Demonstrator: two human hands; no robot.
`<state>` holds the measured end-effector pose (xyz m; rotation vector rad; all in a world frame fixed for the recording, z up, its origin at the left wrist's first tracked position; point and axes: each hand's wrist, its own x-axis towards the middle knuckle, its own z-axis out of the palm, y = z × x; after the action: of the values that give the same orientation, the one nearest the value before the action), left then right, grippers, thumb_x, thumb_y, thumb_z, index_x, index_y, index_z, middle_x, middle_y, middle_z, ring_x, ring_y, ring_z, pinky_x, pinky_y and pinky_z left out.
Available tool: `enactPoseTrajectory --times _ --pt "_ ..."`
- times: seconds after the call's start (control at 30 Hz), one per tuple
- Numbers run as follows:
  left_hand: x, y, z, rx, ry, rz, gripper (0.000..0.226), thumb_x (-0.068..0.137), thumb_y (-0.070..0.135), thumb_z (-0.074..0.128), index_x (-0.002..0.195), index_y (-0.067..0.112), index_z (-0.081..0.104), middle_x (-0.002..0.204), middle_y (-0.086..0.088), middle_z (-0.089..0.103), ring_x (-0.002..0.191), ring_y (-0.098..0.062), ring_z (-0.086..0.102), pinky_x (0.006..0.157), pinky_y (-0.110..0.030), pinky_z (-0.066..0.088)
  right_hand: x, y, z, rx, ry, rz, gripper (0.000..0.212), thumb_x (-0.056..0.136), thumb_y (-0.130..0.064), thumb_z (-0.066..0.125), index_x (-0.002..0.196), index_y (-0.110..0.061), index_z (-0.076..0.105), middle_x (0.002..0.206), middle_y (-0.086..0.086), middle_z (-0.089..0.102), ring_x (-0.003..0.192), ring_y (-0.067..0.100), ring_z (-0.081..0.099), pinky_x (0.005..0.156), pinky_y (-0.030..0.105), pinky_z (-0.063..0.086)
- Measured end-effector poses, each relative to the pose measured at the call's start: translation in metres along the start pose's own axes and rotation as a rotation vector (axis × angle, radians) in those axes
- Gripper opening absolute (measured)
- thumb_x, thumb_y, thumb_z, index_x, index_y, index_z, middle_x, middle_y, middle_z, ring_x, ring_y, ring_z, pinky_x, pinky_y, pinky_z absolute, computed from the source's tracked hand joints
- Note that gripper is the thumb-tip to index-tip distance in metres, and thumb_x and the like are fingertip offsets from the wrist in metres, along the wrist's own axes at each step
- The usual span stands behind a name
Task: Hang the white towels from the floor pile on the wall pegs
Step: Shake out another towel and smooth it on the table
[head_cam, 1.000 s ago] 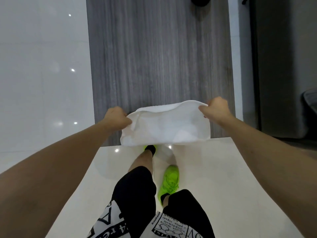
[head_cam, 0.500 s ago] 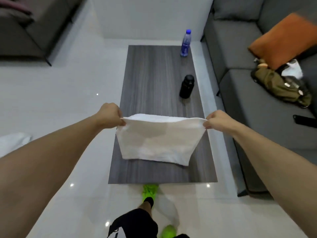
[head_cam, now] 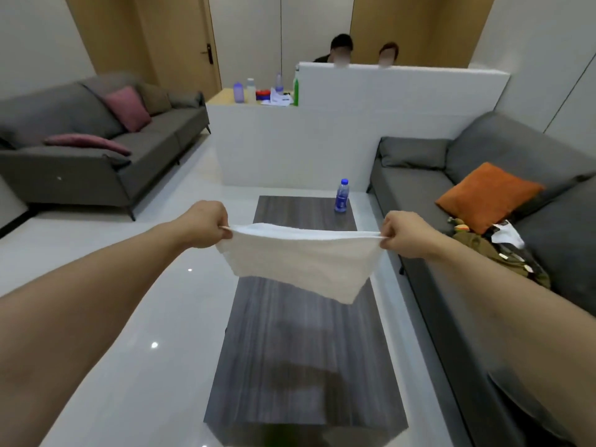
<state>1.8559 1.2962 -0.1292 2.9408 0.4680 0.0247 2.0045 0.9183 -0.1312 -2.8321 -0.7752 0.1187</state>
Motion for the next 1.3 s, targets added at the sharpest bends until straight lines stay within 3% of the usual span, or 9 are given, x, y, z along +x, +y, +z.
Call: enactPoseTrajectory --times 0.17,0.23,0.3,0.43,0.53,0.67,0.97,1.17,1.3 --pt "-0.016 0.003 -0.016 0.015 0.024 -0.007 0.020 0.085 0.020 0.070 0.103 0.012 0.074 0.109 -0.002 0.068 0.103 -0.022 0.059 0.091 -0.032 0.049 -0.005 -0.006 -0.012 0.054 0.017 0.004 0.011 0.082 -0.014 0.069 0.087 -0.011 0.079 0.094 0.003 0.070 0.083 0.017 0.063 0.076 0.029 0.051" --pt "-0.024 0.005 -0.017 0.009 -0.038 -0.023 0.026 0.085 0.018 0.068 0.110 0.014 0.075 0.093 0.002 0.068 0.093 -0.017 0.060 0.078 -0.026 0.047 -0.007 -0.006 -0.006 0.085 -0.037 0.034 0.011 0.082 -0.014 0.071 0.089 -0.012 0.079 0.089 0.001 0.070 0.078 0.012 0.062 0.068 0.024 0.048" --pt "-0.030 0.007 -0.017 0.013 -0.090 -0.038 0.023 0.083 0.020 0.069 0.104 0.017 0.077 0.080 0.005 0.064 0.080 -0.014 0.058 0.068 -0.023 0.044 -0.008 -0.003 0.004 0.132 -0.087 0.068 0.006 0.079 -0.015 0.075 0.085 -0.014 0.078 0.085 -0.001 0.070 0.075 0.011 0.063 0.061 0.021 0.047" --pt "-0.031 0.001 -0.011 -0.029 -0.158 -0.080 0.021 0.078 0.026 0.074 0.097 0.017 0.078 0.080 0.005 0.067 0.076 -0.010 0.059 0.058 -0.021 0.041 -0.004 0.007 0.013 0.378 -0.134 0.147 0.010 0.076 -0.021 0.083 0.070 -0.016 0.076 0.070 -0.002 0.074 0.065 0.014 0.071 0.052 0.016 0.051" --pt "-0.022 -0.005 -0.009 -0.087 -0.215 -0.092 0.023 0.080 0.033 0.073 0.094 0.015 0.079 0.089 0.002 0.070 0.085 -0.015 0.062 0.068 -0.026 0.046 0.001 0.012 0.012 0.535 -0.165 0.167 0.016 0.083 -0.027 0.078 0.075 -0.013 0.078 0.072 -0.002 0.075 0.069 0.012 0.074 0.057 0.018 0.055" --pt "-0.004 -0.007 -0.005 -0.148 -0.248 -0.093 0.021 0.083 0.031 0.067 0.092 0.014 0.078 0.092 0.003 0.071 0.089 -0.016 0.063 0.078 -0.032 0.052 0.011 0.016 0.014 0.403 -0.164 0.138 0.015 0.084 -0.030 0.076 0.075 -0.017 0.078 0.066 -0.006 0.073 0.064 0.010 0.071 0.061 0.020 0.052" --pt "0.060 -0.007 -0.007 -0.180 -0.230 -0.057 0.005 0.072 0.024 0.080 0.075 0.025 0.077 0.080 0.008 0.071 0.080 -0.010 0.063 0.058 -0.020 0.044 0.059 0.015 0.029 0.358 -0.092 0.164 0.018 0.072 -0.005 0.080 0.064 -0.021 0.075 0.072 -0.006 0.071 0.068 0.008 0.065 0.049 0.011 0.044" --pt "0.109 -0.016 -0.006 -0.174 -0.346 -0.052 0.018 0.062 0.029 0.089 0.072 0.023 0.076 0.079 0.009 0.072 0.080 -0.008 0.065 0.064 -0.021 0.048 0.106 0.012 0.022 0.413 0.022 0.164 0.019 0.077 0.001 0.074 0.082 -0.017 0.073 0.088 0.004 0.068 0.078 0.017 0.063 0.061 0.019 0.047" --pt "0.146 -0.027 -0.018 -0.285 -0.078 -0.127 0.014 0.063 0.022 0.089 0.065 0.020 0.076 0.075 0.005 0.071 0.077 -0.009 0.064 0.059 -0.019 0.045 0.144 0.002 0.004 0.396 0.099 0.138 0.029 0.076 -0.002 0.074 0.098 -0.020 0.070 0.089 0.003 0.067 0.083 0.018 0.063 0.071 0.026 0.050"
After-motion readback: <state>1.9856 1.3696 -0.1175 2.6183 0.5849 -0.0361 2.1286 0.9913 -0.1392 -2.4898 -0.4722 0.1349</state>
